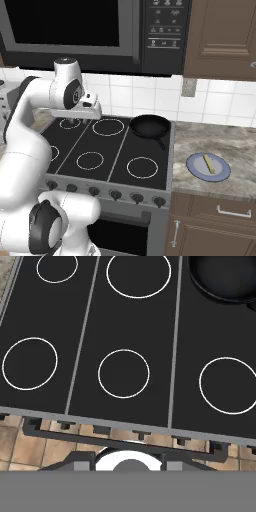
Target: Pick up the butter stick and place it in the pan. Then turn on the burner for the pan.
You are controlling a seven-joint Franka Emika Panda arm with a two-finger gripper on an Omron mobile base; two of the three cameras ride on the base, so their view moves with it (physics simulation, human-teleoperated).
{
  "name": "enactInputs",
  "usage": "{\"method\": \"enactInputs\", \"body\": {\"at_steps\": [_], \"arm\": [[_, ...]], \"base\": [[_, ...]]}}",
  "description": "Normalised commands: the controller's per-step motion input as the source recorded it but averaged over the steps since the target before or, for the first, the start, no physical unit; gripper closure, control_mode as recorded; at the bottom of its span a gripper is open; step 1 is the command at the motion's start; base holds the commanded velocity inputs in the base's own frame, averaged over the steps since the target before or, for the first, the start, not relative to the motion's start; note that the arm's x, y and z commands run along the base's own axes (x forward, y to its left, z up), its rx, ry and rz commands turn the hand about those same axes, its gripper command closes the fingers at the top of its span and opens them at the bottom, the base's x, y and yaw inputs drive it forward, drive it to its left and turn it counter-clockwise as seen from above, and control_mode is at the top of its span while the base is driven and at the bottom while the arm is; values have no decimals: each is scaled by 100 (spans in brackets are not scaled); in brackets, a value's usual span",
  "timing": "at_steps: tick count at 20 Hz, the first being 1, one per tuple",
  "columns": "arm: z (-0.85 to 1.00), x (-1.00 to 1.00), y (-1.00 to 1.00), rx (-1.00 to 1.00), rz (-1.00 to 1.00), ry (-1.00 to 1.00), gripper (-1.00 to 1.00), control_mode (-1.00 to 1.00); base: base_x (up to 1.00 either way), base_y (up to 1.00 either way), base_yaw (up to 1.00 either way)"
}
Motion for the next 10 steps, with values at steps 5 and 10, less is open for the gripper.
{"method": "enactInputs", "body": {"at_steps": [5,10], "arm": [[0,-1,-39,0,0,0,-100,-100],[0,-13,-79,0,-2,4,-100,-100]], "base": [[0,0,0],[0,0,0]]}}
